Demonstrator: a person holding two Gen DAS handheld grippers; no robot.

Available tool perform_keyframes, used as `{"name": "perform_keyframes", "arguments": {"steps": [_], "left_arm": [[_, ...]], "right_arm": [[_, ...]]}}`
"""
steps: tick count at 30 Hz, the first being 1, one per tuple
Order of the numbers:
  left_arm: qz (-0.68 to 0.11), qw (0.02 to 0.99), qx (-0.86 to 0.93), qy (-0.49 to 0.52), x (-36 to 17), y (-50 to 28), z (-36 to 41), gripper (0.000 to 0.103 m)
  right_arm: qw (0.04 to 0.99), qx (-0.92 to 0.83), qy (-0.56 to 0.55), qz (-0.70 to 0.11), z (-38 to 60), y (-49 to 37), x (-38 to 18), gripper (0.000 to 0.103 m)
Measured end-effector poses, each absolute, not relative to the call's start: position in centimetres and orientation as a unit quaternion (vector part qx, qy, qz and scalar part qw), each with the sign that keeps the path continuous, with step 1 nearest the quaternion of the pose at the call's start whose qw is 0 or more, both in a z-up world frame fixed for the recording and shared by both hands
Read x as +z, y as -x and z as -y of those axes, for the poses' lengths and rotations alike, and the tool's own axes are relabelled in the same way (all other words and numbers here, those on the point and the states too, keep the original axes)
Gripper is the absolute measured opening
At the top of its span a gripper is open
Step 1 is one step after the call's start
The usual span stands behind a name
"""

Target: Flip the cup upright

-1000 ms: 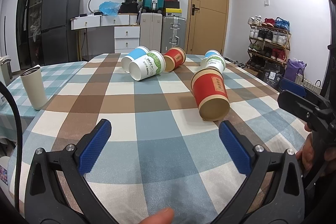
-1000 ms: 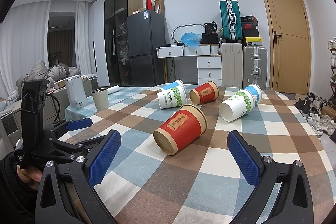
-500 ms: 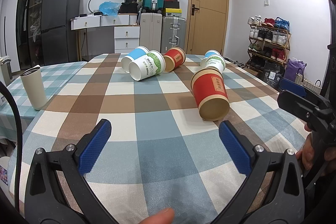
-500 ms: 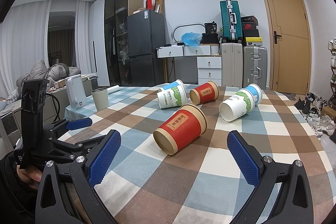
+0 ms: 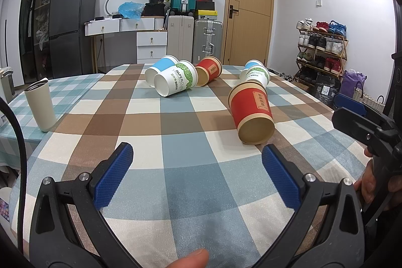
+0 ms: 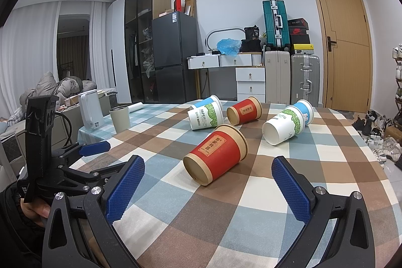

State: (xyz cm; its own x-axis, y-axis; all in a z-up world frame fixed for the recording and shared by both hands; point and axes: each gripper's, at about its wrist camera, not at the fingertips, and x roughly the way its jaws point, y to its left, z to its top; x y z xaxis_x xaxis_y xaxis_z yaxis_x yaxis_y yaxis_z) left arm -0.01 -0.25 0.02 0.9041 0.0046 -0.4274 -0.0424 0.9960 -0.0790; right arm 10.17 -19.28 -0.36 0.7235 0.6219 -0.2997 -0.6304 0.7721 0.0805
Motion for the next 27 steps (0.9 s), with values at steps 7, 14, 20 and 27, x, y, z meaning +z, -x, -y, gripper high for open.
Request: {"name": "perform_keyframes", "arguments": {"steps": [7,14,20,27], "left_arm": [[-0.218,0.975,0.012,0.043,0.02,0.03,0.22,0.102],[-0.218,0.975,0.012,0.043,0.03,0.03,0.23,0.102],[-0.219,0.975,0.012,0.043,0.02,0.03,0.23,0.102],[-0.218,0.975,0.013,0.042,0.03,0.04,0.27,0.102]], "right_arm": [[0.928,0.337,0.013,-0.156,19.31,-10.17,-0.36,0.103],[0.928,0.337,0.013,-0.157,19.36,-10.15,-0.34,0.103],[0.928,0.336,0.013,-0.157,19.43,-10.15,-0.32,0.103],[0.929,0.334,0.006,-0.158,19.65,-10.25,-0.27,0.103]]}}
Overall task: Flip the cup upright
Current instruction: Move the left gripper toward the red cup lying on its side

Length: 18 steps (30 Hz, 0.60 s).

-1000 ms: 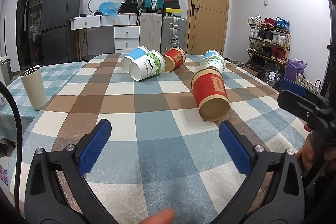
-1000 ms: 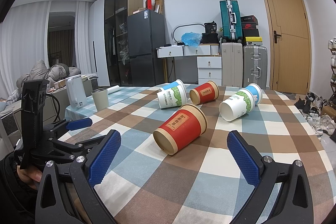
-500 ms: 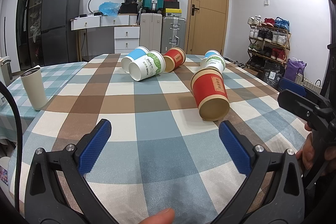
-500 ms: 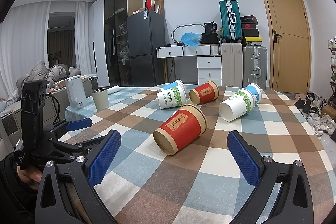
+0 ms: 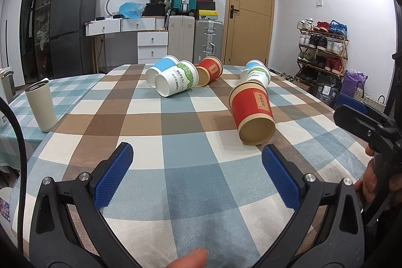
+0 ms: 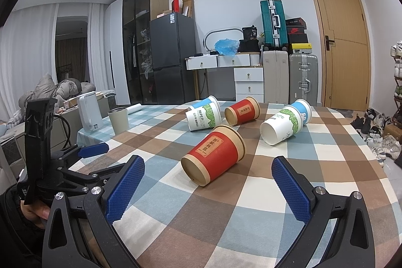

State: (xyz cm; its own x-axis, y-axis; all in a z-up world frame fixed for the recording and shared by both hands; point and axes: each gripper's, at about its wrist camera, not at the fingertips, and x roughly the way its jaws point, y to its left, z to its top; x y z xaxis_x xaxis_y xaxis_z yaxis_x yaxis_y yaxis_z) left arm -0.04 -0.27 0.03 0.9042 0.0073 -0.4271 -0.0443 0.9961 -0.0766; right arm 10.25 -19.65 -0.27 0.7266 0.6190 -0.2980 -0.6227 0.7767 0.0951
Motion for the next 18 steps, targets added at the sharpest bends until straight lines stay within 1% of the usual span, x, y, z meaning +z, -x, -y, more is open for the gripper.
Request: {"name": "perform_keyframes", "arguments": {"steps": [10,18], "left_arm": [[-0.228,0.972,0.011,0.049,0.1,-0.2,0.2,0.102],[-0.237,0.97,0.007,0.046,1.8,-0.7,0.7,0.102]], "right_arm": [[0.932,0.319,0.007,-0.171,19.9,-10.8,-0.1,0.103],[0.936,0.292,0.01,-0.194,20.2,-11.8,0.1,0.103]]}}
